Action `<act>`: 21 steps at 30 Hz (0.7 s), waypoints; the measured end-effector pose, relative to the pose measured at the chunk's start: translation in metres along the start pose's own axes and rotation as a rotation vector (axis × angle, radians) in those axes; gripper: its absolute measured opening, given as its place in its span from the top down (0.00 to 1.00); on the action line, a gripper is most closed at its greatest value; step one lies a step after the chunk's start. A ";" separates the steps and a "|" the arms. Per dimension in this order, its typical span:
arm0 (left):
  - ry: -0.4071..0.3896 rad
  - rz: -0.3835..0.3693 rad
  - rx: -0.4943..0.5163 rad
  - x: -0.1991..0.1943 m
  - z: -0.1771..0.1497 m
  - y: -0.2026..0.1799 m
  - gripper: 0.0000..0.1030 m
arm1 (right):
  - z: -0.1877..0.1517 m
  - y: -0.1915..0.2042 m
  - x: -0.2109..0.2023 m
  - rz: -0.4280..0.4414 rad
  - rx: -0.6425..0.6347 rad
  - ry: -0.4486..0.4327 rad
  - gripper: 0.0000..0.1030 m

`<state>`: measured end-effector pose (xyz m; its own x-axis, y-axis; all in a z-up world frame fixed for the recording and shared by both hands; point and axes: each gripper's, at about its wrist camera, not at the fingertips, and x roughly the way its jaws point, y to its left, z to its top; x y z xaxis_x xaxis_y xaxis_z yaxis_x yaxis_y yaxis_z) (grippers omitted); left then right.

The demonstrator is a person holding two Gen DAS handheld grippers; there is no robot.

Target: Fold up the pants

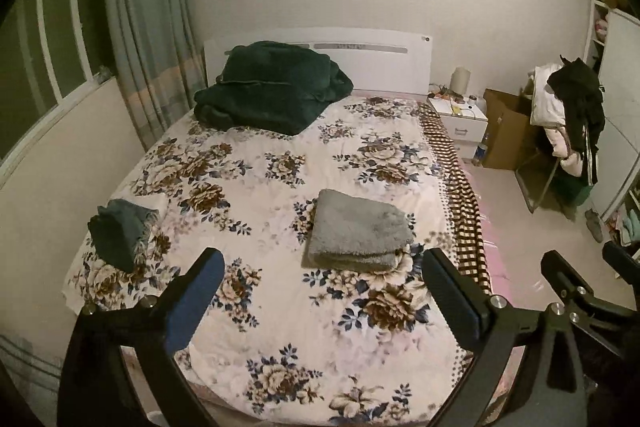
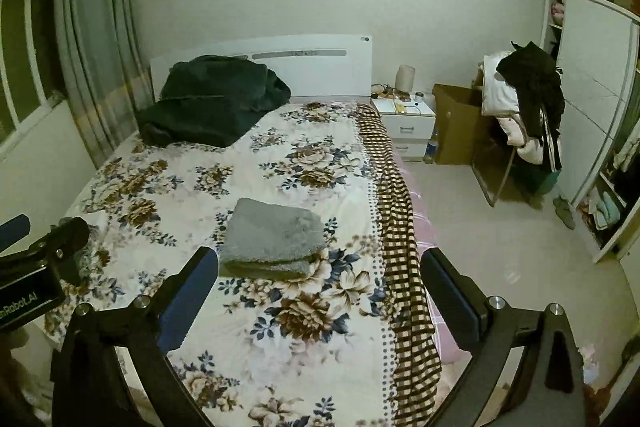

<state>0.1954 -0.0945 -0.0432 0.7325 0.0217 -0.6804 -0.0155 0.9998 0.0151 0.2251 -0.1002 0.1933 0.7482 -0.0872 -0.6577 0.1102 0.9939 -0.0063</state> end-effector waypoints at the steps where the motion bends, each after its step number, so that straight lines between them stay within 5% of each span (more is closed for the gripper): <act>1: -0.002 -0.001 -0.002 -0.005 -0.001 0.000 0.02 | -0.001 -0.001 -0.010 -0.002 -0.004 0.000 0.00; 21: 0.020 -0.011 0.029 -0.022 -0.009 0.012 0.02 | 0.003 0.004 -0.040 -0.021 0.003 0.026 0.00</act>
<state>0.1728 -0.0833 -0.0347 0.7189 0.0109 -0.6950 0.0121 0.9995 0.0282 0.1973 -0.0932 0.2221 0.7280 -0.1066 -0.6772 0.1283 0.9916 -0.0182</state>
